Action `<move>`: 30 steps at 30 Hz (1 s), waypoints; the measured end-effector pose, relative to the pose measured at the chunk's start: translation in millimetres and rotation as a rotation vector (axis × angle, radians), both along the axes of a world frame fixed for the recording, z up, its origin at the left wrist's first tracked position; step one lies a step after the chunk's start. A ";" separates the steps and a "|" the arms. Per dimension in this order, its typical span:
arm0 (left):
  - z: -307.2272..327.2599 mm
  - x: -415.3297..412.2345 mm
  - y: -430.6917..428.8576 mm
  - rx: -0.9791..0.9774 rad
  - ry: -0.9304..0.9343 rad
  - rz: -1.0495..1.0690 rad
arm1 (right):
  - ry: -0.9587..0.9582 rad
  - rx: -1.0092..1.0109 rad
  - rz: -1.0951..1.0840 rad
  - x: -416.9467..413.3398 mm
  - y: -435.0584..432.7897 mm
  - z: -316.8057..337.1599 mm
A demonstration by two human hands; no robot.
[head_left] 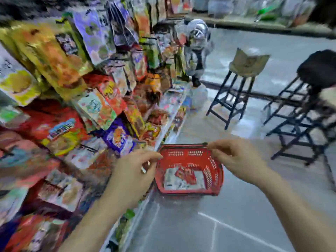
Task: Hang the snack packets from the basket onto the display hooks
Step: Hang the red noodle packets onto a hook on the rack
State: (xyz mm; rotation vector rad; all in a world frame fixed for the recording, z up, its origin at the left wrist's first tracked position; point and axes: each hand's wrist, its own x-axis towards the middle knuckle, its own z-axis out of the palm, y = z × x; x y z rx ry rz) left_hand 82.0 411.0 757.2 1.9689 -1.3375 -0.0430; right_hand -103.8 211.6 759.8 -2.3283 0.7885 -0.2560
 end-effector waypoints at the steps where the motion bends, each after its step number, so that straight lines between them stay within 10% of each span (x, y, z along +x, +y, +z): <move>1: -15.7 -8.2 -10.8 0.046 0.023 -0.027 | 0.014 0.042 -0.060 -15.4 -6.5 -16.4; 14: -204.3 -96.5 -107.4 0.571 0.526 0.007 | 0.166 0.396 -0.391 -112.7 -49.1 -187.6; 30: -606.5 77.1 -281.1 0.741 0.597 0.217 | 0.442 0.568 -0.241 114.5 -184.6 -609.1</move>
